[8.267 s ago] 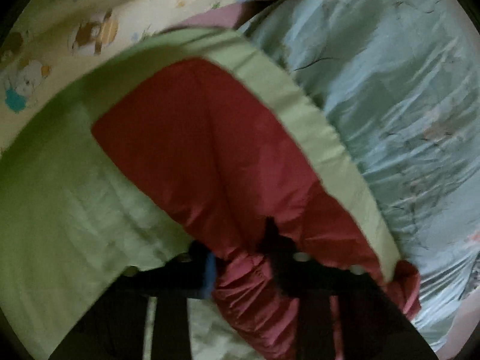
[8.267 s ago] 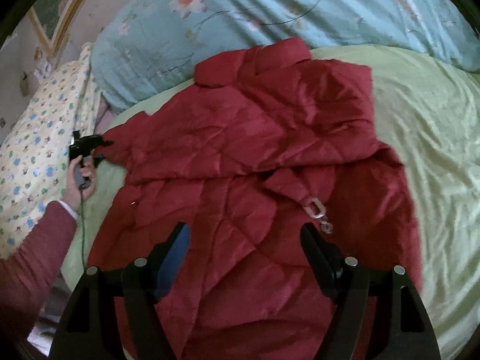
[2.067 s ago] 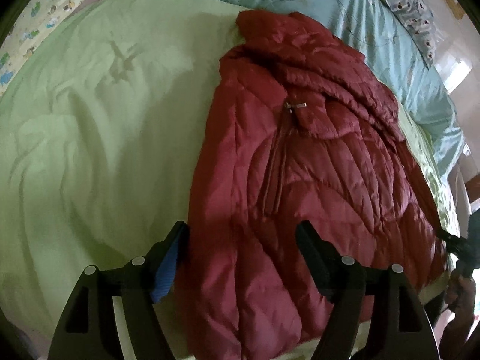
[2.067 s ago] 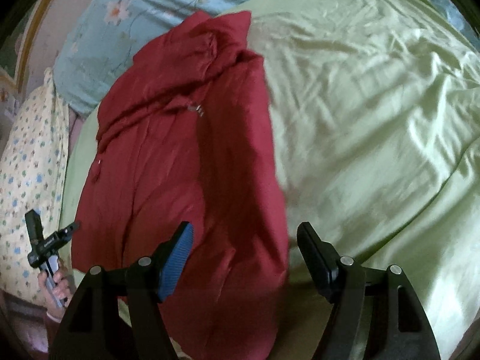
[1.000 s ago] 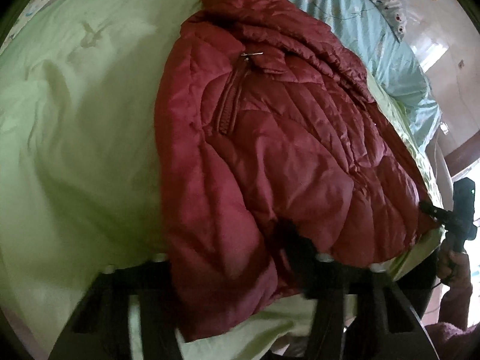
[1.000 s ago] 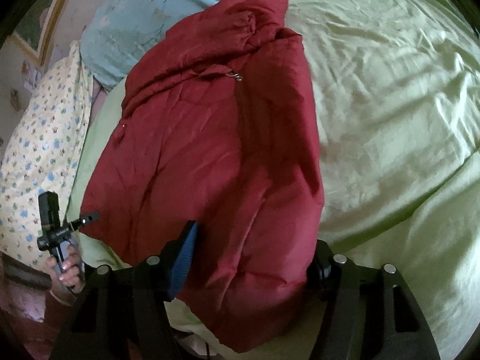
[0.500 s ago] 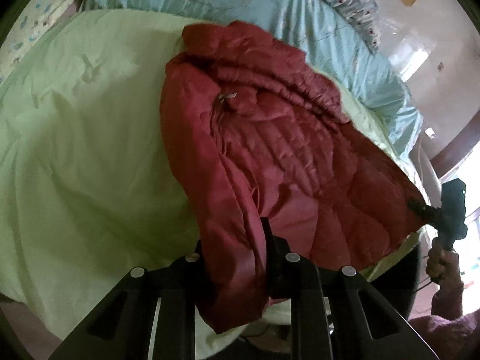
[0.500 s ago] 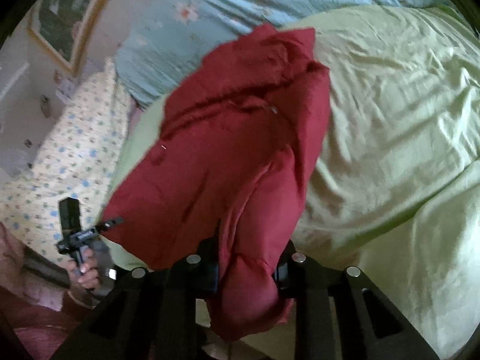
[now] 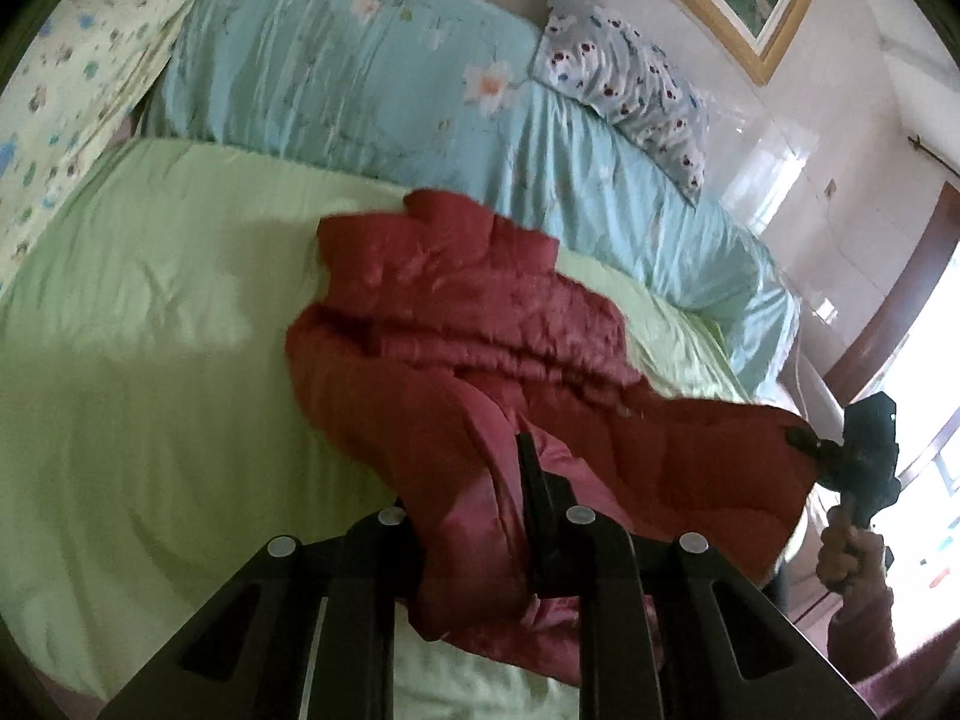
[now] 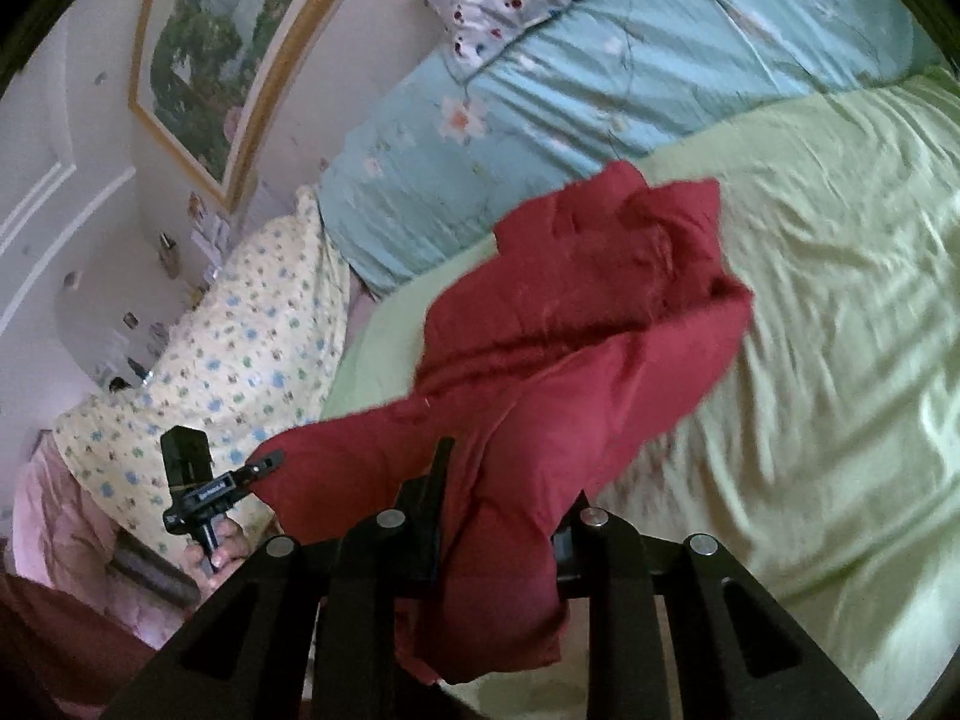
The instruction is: Fold large clothes
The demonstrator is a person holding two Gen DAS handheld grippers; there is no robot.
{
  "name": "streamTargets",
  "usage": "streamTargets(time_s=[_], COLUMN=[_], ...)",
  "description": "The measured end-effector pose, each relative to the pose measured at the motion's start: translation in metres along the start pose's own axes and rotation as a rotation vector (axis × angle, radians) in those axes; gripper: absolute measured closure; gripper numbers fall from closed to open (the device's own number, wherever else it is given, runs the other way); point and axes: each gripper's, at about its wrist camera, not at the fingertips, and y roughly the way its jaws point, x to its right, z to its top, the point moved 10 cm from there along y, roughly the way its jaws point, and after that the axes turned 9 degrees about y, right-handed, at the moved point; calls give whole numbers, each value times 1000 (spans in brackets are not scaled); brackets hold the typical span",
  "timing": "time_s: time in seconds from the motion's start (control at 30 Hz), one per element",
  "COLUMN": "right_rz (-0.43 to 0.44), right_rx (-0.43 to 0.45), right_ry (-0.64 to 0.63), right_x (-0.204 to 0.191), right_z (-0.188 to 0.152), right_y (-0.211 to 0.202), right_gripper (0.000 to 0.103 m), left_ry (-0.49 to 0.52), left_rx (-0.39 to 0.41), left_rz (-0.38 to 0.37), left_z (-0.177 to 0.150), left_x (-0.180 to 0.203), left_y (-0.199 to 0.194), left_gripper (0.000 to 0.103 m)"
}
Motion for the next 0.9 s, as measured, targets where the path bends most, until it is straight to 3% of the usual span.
streamTargets(time_s=[0.43, 0.9], right_rz=[-41, -132], right_rx=[128, 188], right_ry=[28, 163], right_x=[10, 78], right_z=[111, 215], right_y=[37, 125], right_gripper=[82, 81], left_ry=[-3, -35], left_rx=[82, 2], left_rz=[76, 194], left_z=[93, 183], left_x=[-19, -61], left_y=[69, 221], left_gripper=[87, 86])
